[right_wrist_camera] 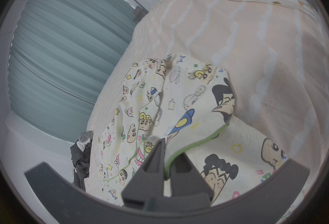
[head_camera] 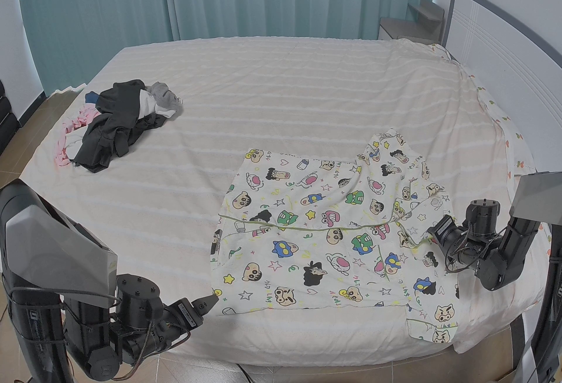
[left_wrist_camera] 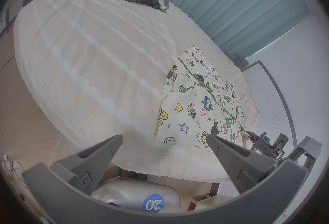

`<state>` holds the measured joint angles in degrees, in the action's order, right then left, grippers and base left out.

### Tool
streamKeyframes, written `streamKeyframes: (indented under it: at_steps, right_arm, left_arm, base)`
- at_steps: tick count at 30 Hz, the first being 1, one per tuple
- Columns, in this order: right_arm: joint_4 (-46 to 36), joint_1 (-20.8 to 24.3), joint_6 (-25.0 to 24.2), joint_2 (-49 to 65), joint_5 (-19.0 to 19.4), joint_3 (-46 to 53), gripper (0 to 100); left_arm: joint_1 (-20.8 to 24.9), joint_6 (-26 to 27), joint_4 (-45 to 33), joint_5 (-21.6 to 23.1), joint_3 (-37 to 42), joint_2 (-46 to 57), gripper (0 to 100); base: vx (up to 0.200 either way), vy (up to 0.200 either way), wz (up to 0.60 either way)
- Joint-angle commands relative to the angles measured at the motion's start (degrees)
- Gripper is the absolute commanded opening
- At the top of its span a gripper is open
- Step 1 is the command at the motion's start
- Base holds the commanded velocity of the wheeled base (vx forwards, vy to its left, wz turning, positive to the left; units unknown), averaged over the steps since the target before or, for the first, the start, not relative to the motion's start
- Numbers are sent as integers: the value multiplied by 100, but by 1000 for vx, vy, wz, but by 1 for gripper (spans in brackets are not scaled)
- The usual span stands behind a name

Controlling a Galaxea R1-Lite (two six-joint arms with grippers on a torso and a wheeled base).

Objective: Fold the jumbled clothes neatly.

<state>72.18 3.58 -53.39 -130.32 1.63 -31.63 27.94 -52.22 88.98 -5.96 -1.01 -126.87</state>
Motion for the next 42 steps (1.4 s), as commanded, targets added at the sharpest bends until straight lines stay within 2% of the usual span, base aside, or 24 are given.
streamKeyframes:
  at_steps: [1,18,29,37,38,42]
  right_arm:
    - [86,37,207,6,-5,-106,0]
    - [59,-156,1235,-125,-23,-713,0]
    - [94,-297,1314,-240,-14,-625,0]
    - [710,-297,1305,-354,-5,70,0]
    - [771,-306,1305,-416,-5,122,100]
    - [938,-341,1288,-530,4,333,100]
  left_arm:
    - [1,-7,102,-2,84,-5,100]
    - [1,2,102,-2,84,-5,100]
    - [1,2,102,-2,84,-5,100]
    - [1,2,102,-2,84,-5,100]
    - [1,-7,102,-2,84,-5,100]
    - [1,2,102,-2,84,-5,100]
  base:
    - [0,0,0]
    - [0,0,0]
    - [0,0,0]
    - [0,0,0]
    - [0,0,0]
    - [0,0,0]
